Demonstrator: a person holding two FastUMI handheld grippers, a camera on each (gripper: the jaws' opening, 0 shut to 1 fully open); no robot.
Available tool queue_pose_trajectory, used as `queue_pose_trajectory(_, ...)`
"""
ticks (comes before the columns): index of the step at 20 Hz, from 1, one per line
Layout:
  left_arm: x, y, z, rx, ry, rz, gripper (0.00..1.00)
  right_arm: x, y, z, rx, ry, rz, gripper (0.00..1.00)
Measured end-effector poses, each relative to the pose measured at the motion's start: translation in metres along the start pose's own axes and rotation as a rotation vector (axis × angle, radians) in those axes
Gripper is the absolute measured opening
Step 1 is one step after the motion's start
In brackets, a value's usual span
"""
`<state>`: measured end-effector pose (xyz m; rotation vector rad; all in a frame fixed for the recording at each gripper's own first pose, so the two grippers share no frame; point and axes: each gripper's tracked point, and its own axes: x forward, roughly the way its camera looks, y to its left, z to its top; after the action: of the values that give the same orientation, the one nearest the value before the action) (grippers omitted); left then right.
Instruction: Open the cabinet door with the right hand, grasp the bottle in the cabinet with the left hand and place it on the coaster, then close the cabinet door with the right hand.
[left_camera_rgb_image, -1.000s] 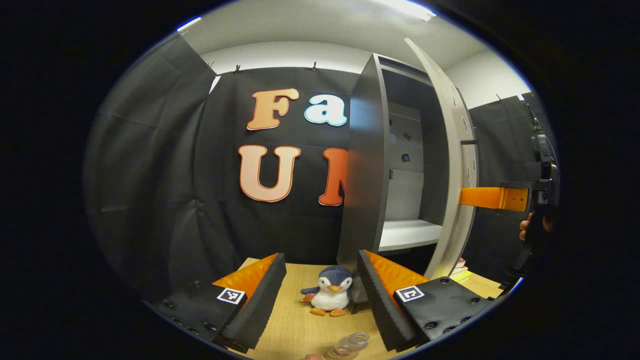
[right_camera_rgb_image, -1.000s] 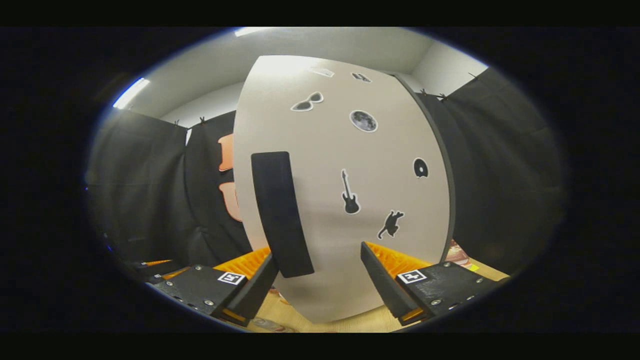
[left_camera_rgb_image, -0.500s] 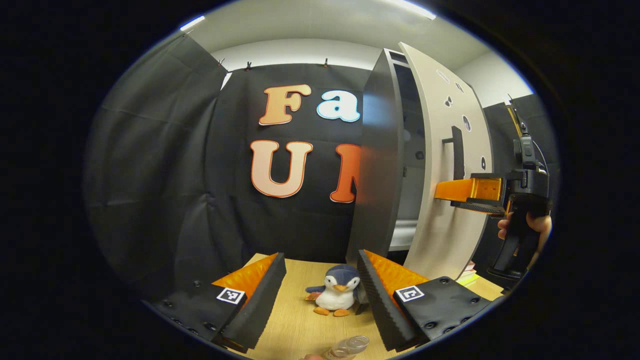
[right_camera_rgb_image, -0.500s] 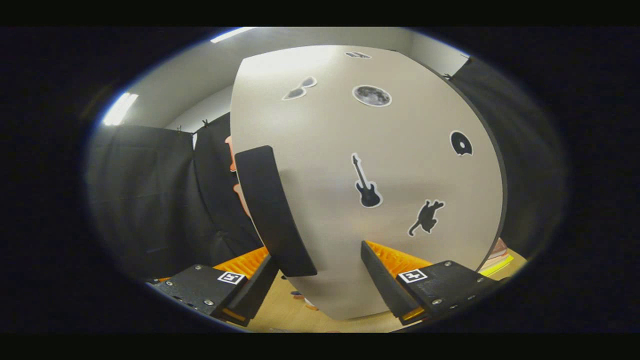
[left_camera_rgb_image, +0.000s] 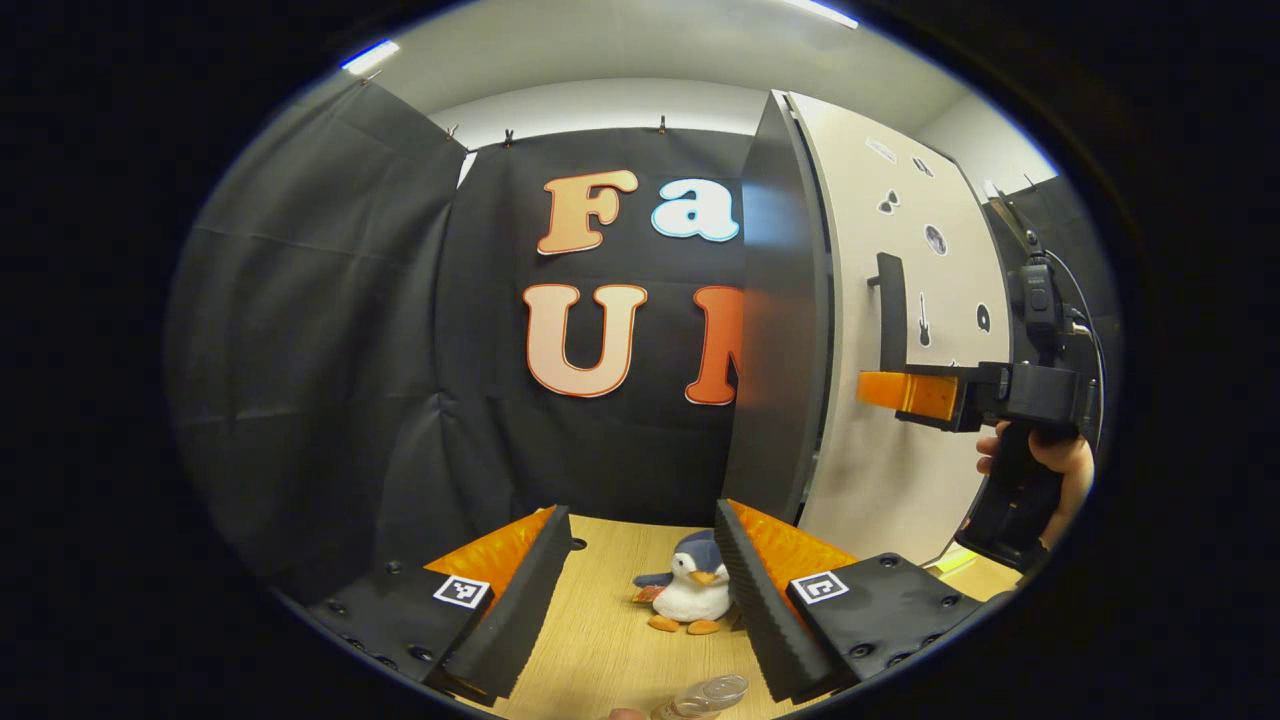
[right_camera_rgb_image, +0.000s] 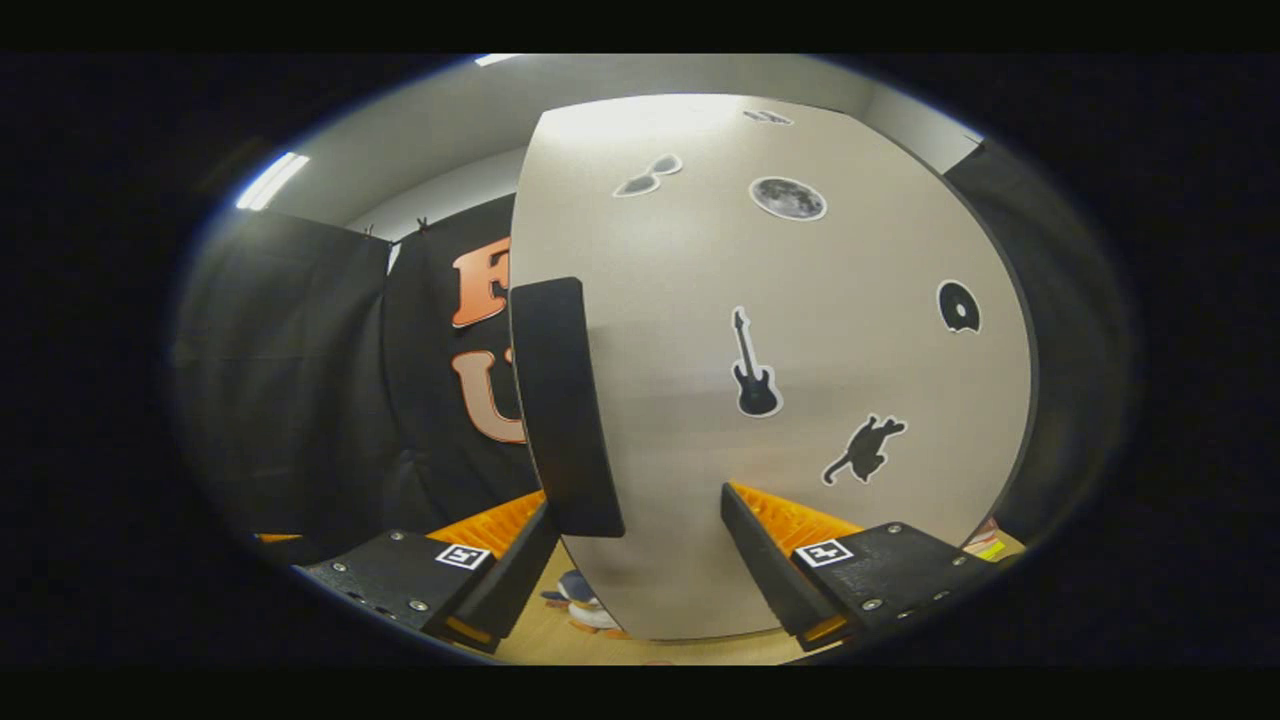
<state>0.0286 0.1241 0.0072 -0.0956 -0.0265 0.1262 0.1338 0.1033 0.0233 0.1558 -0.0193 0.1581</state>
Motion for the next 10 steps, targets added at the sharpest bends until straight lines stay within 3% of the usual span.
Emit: queue_pose_trajectory(10,0.0016,-0.0047,0.0004,-0.001,-0.001,0.042,0.94,0.0034,0.0013,-0.0032,-0.008,0.002,0.038,0.95)
